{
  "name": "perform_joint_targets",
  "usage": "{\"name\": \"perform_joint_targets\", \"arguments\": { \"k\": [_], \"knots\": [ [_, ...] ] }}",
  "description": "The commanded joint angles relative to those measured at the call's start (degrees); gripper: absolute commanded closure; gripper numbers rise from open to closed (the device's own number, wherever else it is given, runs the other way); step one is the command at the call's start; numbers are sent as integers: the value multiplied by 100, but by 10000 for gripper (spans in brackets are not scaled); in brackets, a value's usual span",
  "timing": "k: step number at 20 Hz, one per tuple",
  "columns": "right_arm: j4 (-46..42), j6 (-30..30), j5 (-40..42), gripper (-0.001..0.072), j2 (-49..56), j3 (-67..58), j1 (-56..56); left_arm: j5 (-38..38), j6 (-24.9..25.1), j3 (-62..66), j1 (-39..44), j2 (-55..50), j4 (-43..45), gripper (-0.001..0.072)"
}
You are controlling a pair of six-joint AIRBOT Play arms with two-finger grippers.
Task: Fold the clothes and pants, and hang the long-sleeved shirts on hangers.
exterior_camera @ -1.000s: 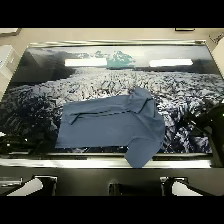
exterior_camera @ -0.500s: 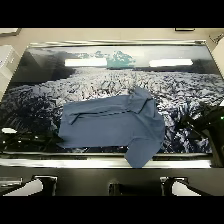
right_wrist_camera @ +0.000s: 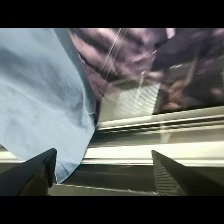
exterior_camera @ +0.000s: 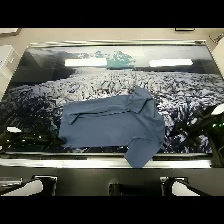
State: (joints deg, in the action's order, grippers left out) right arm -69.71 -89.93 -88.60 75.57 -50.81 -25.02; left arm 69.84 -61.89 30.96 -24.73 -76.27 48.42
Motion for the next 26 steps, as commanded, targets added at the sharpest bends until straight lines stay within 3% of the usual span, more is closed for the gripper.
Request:
{"name": "perform_joint_targets", "arguments": {
  "k": [1, 7, 8, 9, 10, 11, 15, 18, 22, 26],
  "knots": [
    [474, 269, 715, 71, -9, 883, 0, 240, 20, 7, 7, 15, -63, 687],
    [1285, 516, 1705, 103, 22, 1353, 243, 323, 15, 4, 7, 256, -66, 687],
    [1298, 481, 1862, 157, 20, 1355, 466, 323, -11, 4, 9, 289, -68, 687],
    [1340, 330, 2000, 289, 20, 1355, 680, 330, -28, 7, 7, 323, -70, 687],
    [1423, 262, 2065, 562, 20, 1318, 874, 356, -83, 20, 7, 358, -70, 687],
    [1449, 262, 1989, 675, 11, 1193, 997, 402, -144, 83, 7, 415, -72, 687],
    [1257, 544, 1589, 676, -481, -498, 1056, 385, -378, 1285, 20, 1185, -509, 688],
    [1143, 1180, 1753, 677, -1106, -3003, 1058, -577, -566, 3182, 31, 2048, -1259, 688],
    [260, 1202, 2430, 676, -1910, -5882, 1058, -2157, -542, 6172, 15, 2868, -1311, 687],
    [160, 1104, 2686, 676, -3034, -6496, 1058, -2323, -817, 7143, 17, 3628, -1309, 687]
  ]
}}
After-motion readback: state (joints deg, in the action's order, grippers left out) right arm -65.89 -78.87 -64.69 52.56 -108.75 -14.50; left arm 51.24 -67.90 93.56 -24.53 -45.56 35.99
